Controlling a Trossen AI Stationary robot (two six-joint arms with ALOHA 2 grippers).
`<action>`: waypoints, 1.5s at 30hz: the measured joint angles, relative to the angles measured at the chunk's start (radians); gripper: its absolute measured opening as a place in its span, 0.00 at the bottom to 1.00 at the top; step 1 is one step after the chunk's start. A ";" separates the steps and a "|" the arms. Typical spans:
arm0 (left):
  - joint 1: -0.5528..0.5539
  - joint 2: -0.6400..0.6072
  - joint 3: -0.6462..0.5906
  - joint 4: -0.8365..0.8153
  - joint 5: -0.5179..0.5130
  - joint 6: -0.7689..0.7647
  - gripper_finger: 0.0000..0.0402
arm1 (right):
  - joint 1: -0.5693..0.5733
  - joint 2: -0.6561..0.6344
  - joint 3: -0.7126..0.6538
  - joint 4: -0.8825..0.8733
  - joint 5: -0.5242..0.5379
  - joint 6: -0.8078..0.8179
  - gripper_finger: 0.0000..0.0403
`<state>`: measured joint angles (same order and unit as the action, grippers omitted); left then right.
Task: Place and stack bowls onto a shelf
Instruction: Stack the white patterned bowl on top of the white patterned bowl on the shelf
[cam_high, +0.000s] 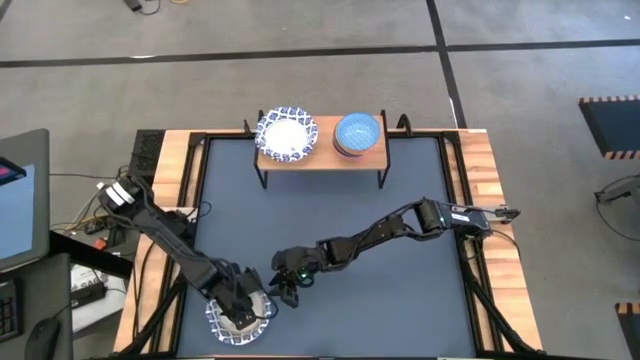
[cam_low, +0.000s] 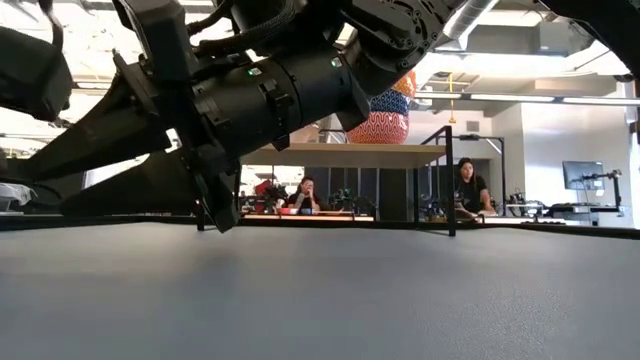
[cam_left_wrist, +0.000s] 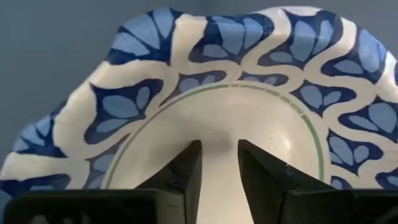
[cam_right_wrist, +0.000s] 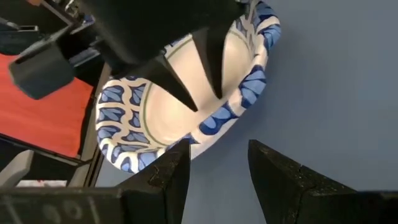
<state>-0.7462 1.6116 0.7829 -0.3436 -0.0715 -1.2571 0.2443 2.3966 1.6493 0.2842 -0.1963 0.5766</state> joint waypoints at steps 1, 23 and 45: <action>0.002 0.011 0.005 0.000 -0.006 0.012 0.23 | 0.000 0.000 0.000 -0.005 0.002 0.000 0.46; 0.074 0.047 0.059 0.020 -0.161 0.245 0.23 | -0.015 -0.005 0.001 -0.096 0.005 0.002 0.46; 0.059 0.048 0.059 0.019 -0.177 0.332 0.23 | -0.064 -0.044 0.001 -0.158 0.012 0.003 0.50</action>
<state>-0.6876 1.6596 0.8421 -0.3246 -0.2487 -0.9247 0.1799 2.3522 1.6499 0.1260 -0.1847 0.5795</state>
